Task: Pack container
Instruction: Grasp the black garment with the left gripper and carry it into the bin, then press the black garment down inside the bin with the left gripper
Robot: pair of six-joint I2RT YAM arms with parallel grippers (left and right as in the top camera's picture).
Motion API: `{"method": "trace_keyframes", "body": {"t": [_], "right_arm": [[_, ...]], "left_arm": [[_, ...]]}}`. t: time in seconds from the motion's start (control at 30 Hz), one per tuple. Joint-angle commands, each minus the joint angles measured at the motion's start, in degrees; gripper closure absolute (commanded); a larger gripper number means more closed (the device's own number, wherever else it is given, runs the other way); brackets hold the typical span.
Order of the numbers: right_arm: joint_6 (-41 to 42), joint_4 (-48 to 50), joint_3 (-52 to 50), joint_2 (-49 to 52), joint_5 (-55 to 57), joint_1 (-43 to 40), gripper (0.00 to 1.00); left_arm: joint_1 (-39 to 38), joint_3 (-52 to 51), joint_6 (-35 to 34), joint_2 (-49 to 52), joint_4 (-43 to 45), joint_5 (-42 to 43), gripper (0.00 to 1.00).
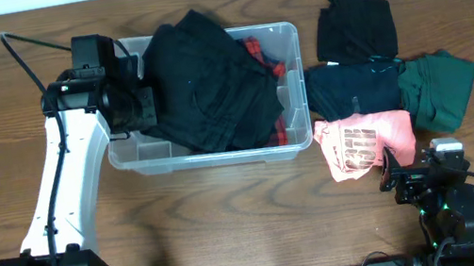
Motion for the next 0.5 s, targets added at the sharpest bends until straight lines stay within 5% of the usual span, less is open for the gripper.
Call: {"method": "trace_keyframes", "body": {"t": [0.0, 0.47], "right_arm": [[0.5, 0.0, -0.2, -0.3, 0.6, -0.3, 0.01], [0.5, 0.0, -0.2, -0.3, 0.6, -0.3, 0.01]], "left_arm": [[0.3, 0.8, -3.7, -0.9, -2.2, -2.2, 0.94], [0.3, 8.7, -7.6, -9.4, -6.0, 3.0, 0.94]]}}
